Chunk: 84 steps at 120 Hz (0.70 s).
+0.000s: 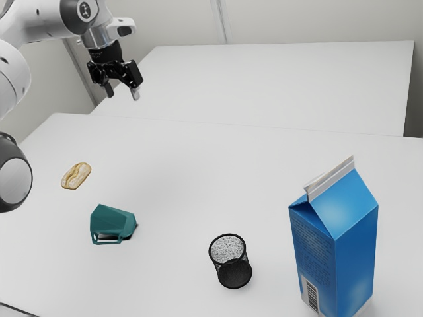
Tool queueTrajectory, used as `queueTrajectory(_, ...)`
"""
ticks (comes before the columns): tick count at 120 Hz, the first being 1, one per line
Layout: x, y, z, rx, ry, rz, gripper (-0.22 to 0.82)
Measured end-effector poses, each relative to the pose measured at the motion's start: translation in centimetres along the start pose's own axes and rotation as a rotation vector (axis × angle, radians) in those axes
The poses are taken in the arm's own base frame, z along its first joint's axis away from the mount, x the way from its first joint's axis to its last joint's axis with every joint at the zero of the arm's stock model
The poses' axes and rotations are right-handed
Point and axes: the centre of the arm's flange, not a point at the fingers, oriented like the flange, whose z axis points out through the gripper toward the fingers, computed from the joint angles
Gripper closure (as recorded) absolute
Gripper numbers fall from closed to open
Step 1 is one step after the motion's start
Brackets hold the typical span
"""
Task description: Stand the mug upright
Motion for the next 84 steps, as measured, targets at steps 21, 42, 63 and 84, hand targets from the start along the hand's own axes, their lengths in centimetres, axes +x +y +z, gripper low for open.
queueTrajectory(21, -0.5, -0.9, -0.4, 0.001, -0.01, -0.002, 0.0)
queueTrajectory(42, -3.6, 0.2, -2.0, -0.073, -0.004, 0.023, 0.0)
queueTrajectory(63, -8.4, -2.3, 3.0, -0.158, -0.053, -0.025, 0.0)
queueTrajectory(84, -11.0, -4.5, 9.5, -0.226, -0.053, -0.057, 0.0)
